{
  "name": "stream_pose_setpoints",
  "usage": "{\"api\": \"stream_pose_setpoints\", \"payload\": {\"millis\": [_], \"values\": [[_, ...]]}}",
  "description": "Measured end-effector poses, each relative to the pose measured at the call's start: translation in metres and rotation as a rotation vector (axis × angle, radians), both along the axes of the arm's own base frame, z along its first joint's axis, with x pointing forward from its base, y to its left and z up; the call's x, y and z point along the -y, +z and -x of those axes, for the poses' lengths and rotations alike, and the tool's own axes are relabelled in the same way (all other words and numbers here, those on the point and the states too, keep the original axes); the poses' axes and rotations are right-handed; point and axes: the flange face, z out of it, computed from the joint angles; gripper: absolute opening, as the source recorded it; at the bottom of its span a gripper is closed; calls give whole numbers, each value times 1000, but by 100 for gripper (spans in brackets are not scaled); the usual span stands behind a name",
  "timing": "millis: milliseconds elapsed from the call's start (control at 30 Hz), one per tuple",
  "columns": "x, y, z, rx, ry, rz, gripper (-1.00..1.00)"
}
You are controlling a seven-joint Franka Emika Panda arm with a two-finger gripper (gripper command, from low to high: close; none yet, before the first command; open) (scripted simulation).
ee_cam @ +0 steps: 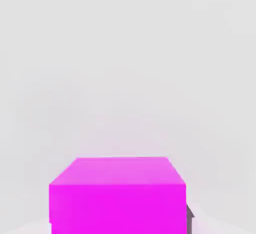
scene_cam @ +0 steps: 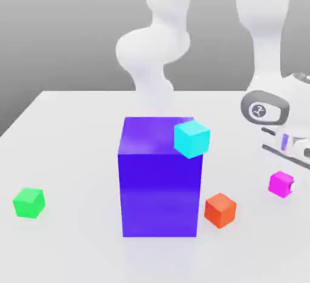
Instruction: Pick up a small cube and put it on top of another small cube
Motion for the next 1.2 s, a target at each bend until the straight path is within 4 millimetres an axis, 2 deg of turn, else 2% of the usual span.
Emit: {"api": "stream_pose_setpoints", "payload": {"millis": [167,200,300,400,500,600,700,833,967,1067,1133,1200], "values": [[0,48,0,0,-1,0,-100],[-4,52,-7,8,-13,-4,-100],[-3,60,-55,39,-132,-15,-100],[14,66,-114,77,-288,-20,-100],[78,74,-180,110,-530,-7,-100],[151,83,-225,135,-756,11,-100],[225,91,-253,158,-961,28,-100],[324,103,-269,185,-1219,53,-100],[422,115,-262,213,-1475,80,-100],[497,125,-241,228,-1679,100,-100],[553,129,-211,216,-1850,104,-100],[620,128,-156,169,-2083,92,-100]]}}
